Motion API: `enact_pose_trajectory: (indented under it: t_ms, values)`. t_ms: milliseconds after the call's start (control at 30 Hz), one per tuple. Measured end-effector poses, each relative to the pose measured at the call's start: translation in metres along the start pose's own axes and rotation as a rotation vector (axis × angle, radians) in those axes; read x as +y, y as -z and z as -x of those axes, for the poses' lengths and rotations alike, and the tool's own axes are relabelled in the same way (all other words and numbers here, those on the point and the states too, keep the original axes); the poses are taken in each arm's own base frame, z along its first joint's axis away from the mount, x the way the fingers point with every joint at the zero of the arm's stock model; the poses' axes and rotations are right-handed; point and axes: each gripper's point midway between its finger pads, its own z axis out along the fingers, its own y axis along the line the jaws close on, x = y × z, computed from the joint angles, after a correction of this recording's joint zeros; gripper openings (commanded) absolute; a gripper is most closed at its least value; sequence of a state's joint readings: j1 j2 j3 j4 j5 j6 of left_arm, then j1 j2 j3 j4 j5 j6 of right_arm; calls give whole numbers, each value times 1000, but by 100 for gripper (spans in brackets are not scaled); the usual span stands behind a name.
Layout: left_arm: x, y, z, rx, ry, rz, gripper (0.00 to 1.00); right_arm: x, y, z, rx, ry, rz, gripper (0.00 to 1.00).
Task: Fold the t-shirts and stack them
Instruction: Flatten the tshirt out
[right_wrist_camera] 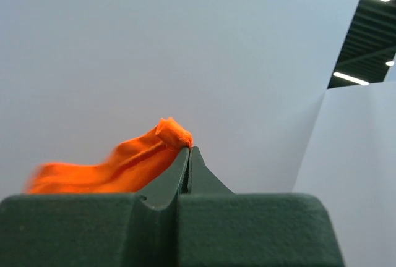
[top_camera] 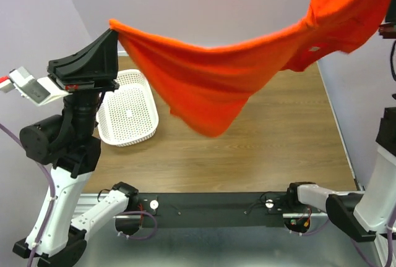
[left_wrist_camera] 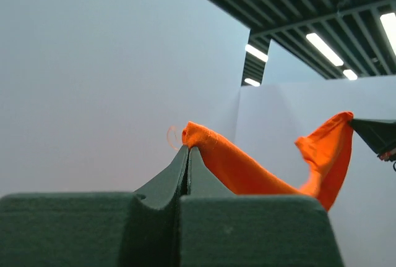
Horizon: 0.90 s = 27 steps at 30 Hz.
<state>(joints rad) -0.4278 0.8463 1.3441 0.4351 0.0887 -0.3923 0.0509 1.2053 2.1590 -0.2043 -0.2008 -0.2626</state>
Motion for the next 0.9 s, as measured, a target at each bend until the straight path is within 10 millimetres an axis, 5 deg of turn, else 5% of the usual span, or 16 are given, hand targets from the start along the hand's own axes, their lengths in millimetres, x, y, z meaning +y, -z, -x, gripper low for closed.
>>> enact_pose_trajectory:
  t_ms: [67, 133, 200, 333, 500, 567, 667, 767, 800, 900]
  values:
    - [-3, 2, 8, -20, 21, -1, 0, -7, 5, 20, -31, 9, -24, 1]
    - [1, 3, -4, 6, 48, 10, 0, -11, 8, 22, -24, 14, -41, 1]
    - [10, 3, -33, 65, 76, 33, 0, -13, 6, 11, 9, 20, -54, 1]
    - [45, 17, -139, 275, 139, 126, 0, -7, -6, -43, 116, 21, -53, 1]
    - [106, 61, -279, 552, 151, 336, 0, 24, -26, -180, 353, -11, 8, 1]
    - [135, 84, -319, 635, 136, 431, 0, 40, -30, -240, 444, -33, 36, 1]
    - [183, 112, -365, 713, 118, 573, 0, 83, -26, -365, 627, -111, 116, 1]
    - [228, 137, -415, 802, 104, 681, 0, 127, -3, -480, 798, -181, 195, 1]
    - [240, 143, -431, 829, 101, 704, 0, 149, 16, -535, 884, -214, 229, 1]
    - [271, 159, -490, 939, 94, 754, 0, 185, 64, -624, 1049, -259, 276, 1]
